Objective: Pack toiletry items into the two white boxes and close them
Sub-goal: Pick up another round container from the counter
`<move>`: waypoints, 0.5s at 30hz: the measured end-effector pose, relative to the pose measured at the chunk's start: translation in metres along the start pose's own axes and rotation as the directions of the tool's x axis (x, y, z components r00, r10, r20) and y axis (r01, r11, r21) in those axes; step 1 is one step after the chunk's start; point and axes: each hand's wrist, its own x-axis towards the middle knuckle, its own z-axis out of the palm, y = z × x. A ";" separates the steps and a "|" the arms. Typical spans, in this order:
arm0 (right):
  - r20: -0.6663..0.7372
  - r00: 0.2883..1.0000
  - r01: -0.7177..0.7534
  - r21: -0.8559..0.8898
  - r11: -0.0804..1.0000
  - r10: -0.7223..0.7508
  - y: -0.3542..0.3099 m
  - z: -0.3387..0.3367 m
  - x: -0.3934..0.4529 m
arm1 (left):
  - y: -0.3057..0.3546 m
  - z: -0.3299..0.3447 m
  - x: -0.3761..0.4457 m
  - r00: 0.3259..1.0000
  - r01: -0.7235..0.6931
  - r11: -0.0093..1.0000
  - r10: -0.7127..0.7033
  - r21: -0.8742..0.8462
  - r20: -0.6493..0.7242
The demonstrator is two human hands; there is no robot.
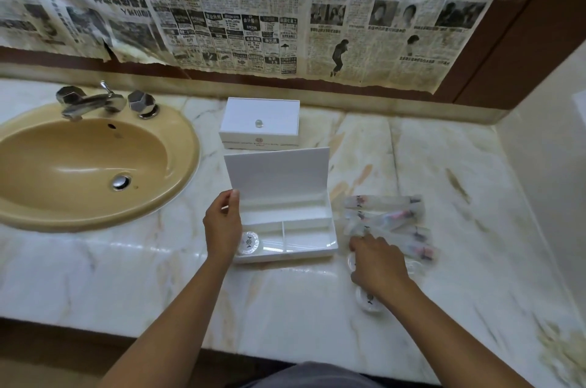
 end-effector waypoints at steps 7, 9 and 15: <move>-0.043 0.999 0.038 0.104 0.994 -0.033 0.008 -0.030 0.000 | -0.001 0.001 -0.001 1.000 0.011 1.000 -0.011 0.006 -0.014; -0.095 0.995 0.055 0.151 0.987 -0.041 0.006 -0.049 -0.003 | -0.001 0.001 -0.001 1.000 0.014 1.000 -0.014 0.001 -0.015; -0.218 0.945 0.291 0.224 0.930 -0.244 -0.050 -0.084 -0.011 | -0.001 0.001 -0.001 1.000 0.015 1.000 -0.015 -0.010 -0.010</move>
